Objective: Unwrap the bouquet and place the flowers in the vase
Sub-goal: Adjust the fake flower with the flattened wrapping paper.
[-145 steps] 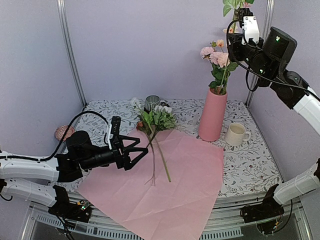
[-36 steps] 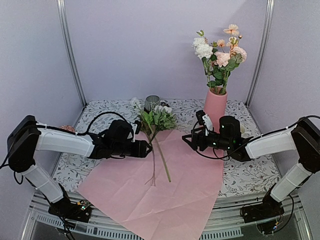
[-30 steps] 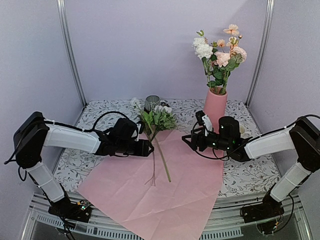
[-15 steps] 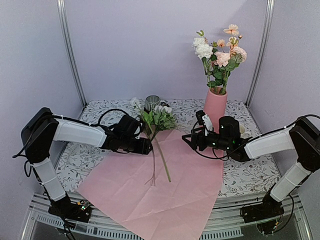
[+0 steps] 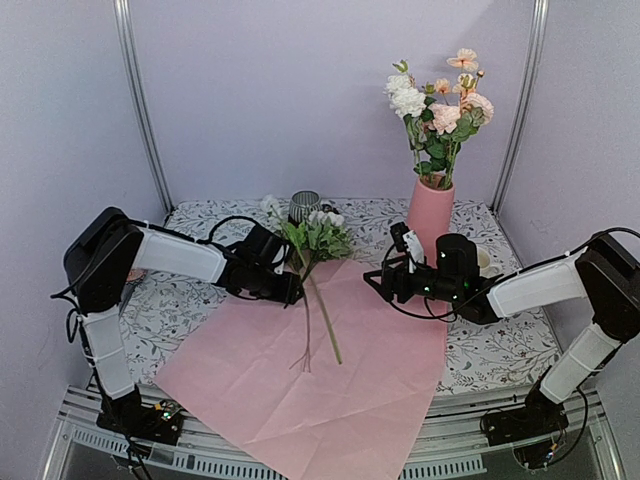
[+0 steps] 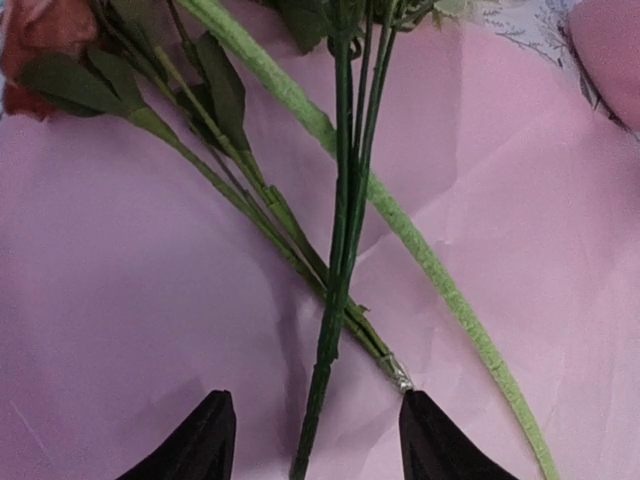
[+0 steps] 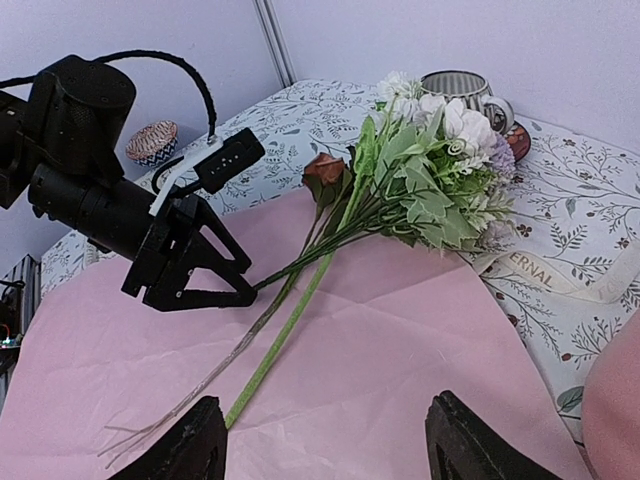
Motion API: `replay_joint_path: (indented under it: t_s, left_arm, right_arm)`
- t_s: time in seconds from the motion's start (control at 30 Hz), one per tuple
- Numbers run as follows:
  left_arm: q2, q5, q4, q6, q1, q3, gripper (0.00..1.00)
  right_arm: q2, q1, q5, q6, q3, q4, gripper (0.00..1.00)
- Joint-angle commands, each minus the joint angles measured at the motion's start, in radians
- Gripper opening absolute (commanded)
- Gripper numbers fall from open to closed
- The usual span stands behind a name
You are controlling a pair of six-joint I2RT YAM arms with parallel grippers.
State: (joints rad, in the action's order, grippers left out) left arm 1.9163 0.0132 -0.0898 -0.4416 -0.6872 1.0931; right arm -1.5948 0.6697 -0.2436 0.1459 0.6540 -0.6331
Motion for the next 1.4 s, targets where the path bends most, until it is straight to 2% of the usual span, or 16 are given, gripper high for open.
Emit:
replay_joint_path:
  t_s: [0.0, 0.33, 0.6, 0.7, 0.93, 1.17, 1.37]
  left_arm:
    - [0.027, -0.006, -0.042, 0.032, 0.008, 0.051, 0.56]
    - [0.111, 0.015, -0.075, 0.043, 0.009, 0.114, 0.37]
    - [0.075, 0.028, -0.102, 0.031, 0.009, 0.117, 0.13]
    - [0.043, 0.031, -0.115, 0.018, 0.009, 0.113, 0.09]
    - [-0.058, 0.093, -0.102, -0.052, 0.008, 0.089, 0.08]
    - [-0.133, 0.173, 0.029, -0.193, -0.006, 0.018, 0.08]
    - [-0.122, 0.227, 0.189, -0.341, -0.024, -0.038, 0.08]
  right_arm:
    - [-0.016, 0.005, 0.008, -0.002, 0.023, -0.007, 0.7]
    - [-0.023, 0.005, 0.01, -0.009, 0.029, 0.002, 0.71]
    - [-0.028, 0.006, 0.012, -0.011, 0.034, 0.008, 0.71]
    - [-0.03, 0.006, 0.012, -0.011, 0.035, 0.008, 0.71]
    - [-0.028, 0.007, 0.01, -0.011, 0.036, 0.01, 0.71]
    - [-0.027, 0.007, 0.009, -0.011, 0.035, 0.012, 0.71]
    - [-0.024, 0.007, 0.009, -0.011, 0.036, 0.012, 0.71]
